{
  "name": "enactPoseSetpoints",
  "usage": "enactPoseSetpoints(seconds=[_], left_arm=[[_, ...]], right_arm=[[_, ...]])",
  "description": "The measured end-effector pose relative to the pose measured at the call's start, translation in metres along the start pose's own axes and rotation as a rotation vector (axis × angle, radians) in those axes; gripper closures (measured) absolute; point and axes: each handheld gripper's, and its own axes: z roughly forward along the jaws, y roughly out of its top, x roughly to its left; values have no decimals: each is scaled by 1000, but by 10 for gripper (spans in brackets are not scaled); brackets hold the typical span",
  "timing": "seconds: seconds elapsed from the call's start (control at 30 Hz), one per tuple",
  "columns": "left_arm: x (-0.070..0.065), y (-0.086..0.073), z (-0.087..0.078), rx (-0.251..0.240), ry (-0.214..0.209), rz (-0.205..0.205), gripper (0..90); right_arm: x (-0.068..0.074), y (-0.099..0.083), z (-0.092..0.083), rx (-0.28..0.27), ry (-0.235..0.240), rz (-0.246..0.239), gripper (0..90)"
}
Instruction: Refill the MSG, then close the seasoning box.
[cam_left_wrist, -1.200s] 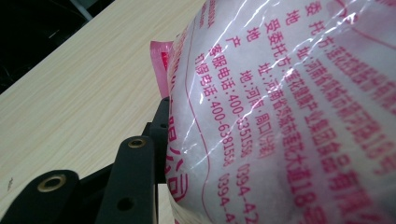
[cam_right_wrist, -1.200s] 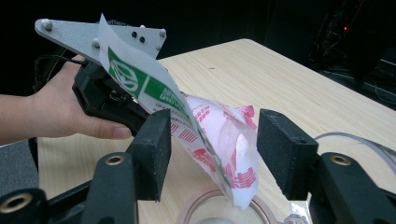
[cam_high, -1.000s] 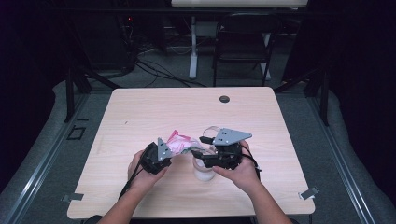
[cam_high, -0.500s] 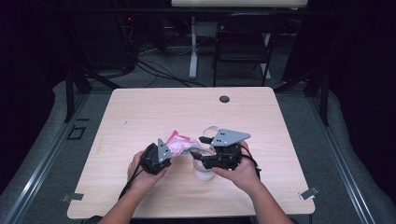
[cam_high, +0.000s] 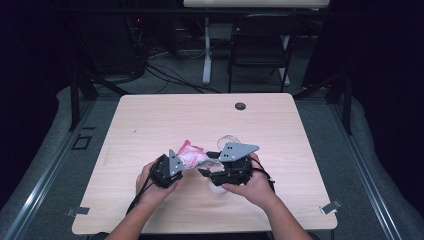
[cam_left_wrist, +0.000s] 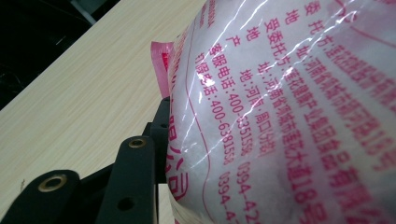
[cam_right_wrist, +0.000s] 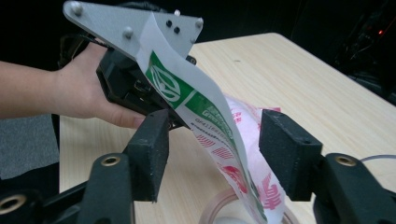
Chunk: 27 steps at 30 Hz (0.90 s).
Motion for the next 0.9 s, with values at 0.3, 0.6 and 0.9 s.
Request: enactPoseSetpoints(seconds=[0.3,0.6,0.9], left_arm=[[-3,1,-1,4,6,24,603],[-3,0,-2,-4,29,26,607],[-3,1,-5,-20,61,42,609]], right_arm=[[-1,-4,8,41,3,40,590],[-1,-8,13,74,15,70,768],[-2,-9,12,54,35,150,868]])
